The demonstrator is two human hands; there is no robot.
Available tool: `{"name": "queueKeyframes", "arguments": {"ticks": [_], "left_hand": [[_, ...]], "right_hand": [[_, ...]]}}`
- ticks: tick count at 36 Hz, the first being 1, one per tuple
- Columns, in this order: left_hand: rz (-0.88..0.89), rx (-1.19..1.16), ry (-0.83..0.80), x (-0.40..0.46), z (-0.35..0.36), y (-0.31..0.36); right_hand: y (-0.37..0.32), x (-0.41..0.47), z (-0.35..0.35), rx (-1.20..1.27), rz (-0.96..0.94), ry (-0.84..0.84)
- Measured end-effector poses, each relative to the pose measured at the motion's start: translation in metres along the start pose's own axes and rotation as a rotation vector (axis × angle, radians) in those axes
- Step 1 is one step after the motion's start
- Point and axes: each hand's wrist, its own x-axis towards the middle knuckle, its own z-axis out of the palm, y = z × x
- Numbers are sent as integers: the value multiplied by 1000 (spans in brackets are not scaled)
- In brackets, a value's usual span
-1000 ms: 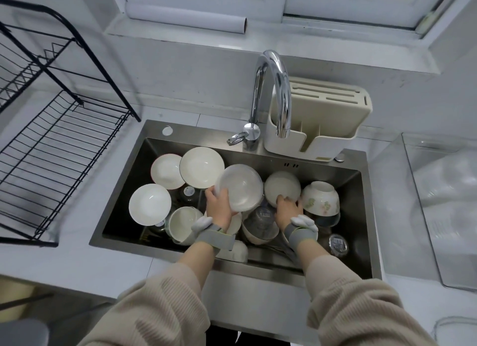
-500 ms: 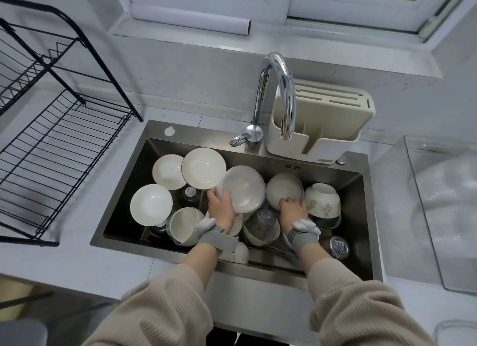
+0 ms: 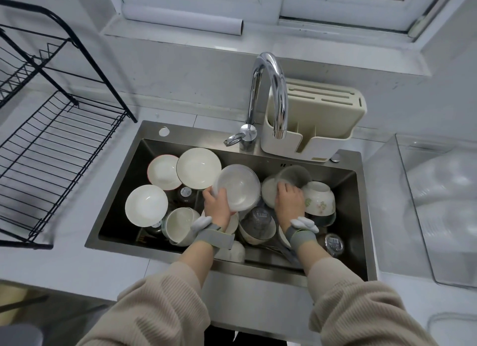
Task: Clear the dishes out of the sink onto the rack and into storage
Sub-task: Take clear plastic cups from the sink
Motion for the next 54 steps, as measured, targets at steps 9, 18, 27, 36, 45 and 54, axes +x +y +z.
{"name": "queueKeyframes", "arguments": {"ticks": [9,18,27,36,45,54], "left_hand": [[41,20,38,-3,2,-3],[-18,58,105,-1,5,2],[-10,-16,116,3,0,-4],[33,140,37,-6,-4,-3],[-45,-62,-20,-1,-2,6],[-48,-60,-82,-1,-5,6]], "right_hand": [[-51,12,-31,334,-222,355],[-85,-5,-34,339,-580,325],[-83,-20,-31,354,-505,27],[-72,-10,-30,332,-495,-134],[-53,-25,-5,353,-225,194],[11,-18,45,117,2,-359]]}}
